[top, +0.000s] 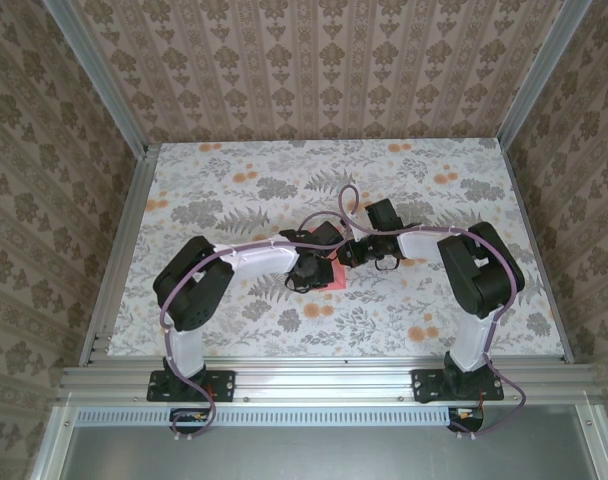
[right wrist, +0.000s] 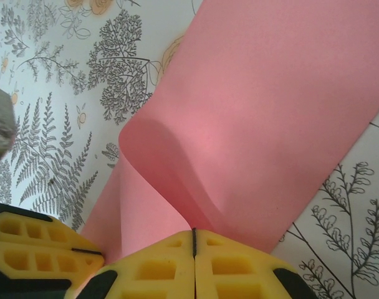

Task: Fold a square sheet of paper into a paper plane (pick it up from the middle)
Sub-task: Fold the triangle a second time at the center of the table.

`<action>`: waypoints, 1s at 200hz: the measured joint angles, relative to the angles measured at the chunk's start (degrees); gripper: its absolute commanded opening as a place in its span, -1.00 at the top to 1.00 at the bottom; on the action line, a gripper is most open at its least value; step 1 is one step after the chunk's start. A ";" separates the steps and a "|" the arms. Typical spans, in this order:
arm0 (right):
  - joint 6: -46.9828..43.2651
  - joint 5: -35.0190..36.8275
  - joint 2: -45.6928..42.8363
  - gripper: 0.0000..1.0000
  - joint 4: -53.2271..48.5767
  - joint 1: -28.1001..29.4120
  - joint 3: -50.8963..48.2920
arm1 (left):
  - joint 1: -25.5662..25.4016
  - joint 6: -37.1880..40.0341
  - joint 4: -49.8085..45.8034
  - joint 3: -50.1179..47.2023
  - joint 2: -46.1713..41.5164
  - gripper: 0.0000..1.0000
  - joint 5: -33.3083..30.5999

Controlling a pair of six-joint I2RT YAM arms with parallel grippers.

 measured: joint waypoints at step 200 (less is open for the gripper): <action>-0.26 1.40 2.51 0.81 -4.26 0.00 2.95 | -0.07 0.07 -0.42 0.76 0.48 0.86 -0.17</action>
